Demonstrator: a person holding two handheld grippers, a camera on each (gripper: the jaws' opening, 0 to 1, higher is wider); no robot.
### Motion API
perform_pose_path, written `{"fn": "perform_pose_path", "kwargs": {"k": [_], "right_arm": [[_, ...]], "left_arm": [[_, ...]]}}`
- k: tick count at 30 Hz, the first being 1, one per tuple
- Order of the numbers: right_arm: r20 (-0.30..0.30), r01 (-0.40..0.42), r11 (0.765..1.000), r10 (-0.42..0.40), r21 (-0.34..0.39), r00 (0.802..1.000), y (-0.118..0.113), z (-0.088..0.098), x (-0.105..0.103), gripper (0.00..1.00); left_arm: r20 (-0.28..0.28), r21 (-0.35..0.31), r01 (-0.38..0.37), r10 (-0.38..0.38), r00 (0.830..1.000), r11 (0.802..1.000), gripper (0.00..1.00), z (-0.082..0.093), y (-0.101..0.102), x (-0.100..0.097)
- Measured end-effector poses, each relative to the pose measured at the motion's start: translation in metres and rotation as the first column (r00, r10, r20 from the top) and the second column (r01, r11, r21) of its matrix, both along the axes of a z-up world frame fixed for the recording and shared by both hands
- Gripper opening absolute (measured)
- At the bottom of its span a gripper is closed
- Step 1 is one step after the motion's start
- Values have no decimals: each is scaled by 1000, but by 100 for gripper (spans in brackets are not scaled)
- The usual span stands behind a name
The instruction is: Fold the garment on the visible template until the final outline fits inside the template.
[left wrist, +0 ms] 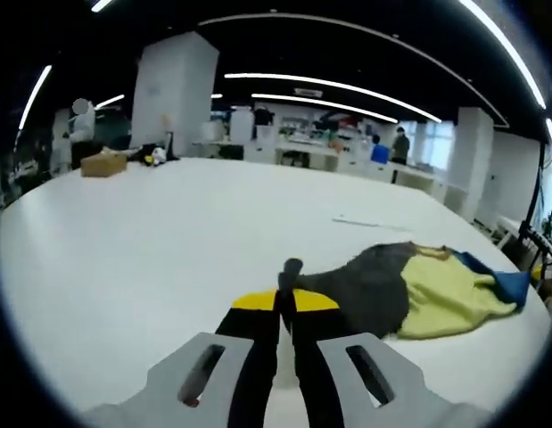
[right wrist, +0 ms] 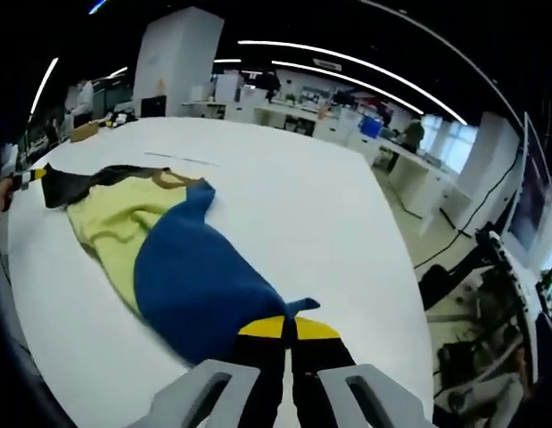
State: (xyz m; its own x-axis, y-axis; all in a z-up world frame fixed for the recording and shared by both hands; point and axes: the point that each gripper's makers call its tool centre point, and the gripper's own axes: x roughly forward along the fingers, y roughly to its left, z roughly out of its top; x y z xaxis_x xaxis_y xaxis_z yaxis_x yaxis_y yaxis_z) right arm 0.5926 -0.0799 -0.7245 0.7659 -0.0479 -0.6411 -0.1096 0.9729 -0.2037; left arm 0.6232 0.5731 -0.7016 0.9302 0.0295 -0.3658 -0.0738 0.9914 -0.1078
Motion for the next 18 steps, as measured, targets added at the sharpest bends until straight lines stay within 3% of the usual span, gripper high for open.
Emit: {"fn": "perform_pose_path", "kwargs": {"k": [1, 4, 6, 8, 14, 18], "right_arm": [[-11, 13, 1000, -13, 3, 1000, -4, -3, 0, 0], [-41, 53, 998, -51, 46, 998, -13, -11, 2, 0], [-35, 60, 997, -58, 57, 998, -18, -12, 7, 0], [-55, 62, 997, -60, 39, 997, -24, -17, 9, 0], [-92, 104, 994, -100, 34, 991, -46, -31, 14, 0], [-80, 112, 993, -108, 45, 991, -53, -35, 25, 0]], "left_arm": [[-4, 1, -3, 3, 1000, 1000, 2, -3, 4, 2], [-17, -93, -34, 33, 999, 995, 2, -14, 15, 9], [-51, -48, -38, 36, 998, 998, 2, -25, 28, 11], [-53, -100, -34, 29, 998, 994, 2, -30, 29, 14], [-59, -45, 7, -9, 998, 999, 2, -31, 31, 20], [-61, -21, -4, 2, 998, 1000, 2, -30, 40, 24]]}}
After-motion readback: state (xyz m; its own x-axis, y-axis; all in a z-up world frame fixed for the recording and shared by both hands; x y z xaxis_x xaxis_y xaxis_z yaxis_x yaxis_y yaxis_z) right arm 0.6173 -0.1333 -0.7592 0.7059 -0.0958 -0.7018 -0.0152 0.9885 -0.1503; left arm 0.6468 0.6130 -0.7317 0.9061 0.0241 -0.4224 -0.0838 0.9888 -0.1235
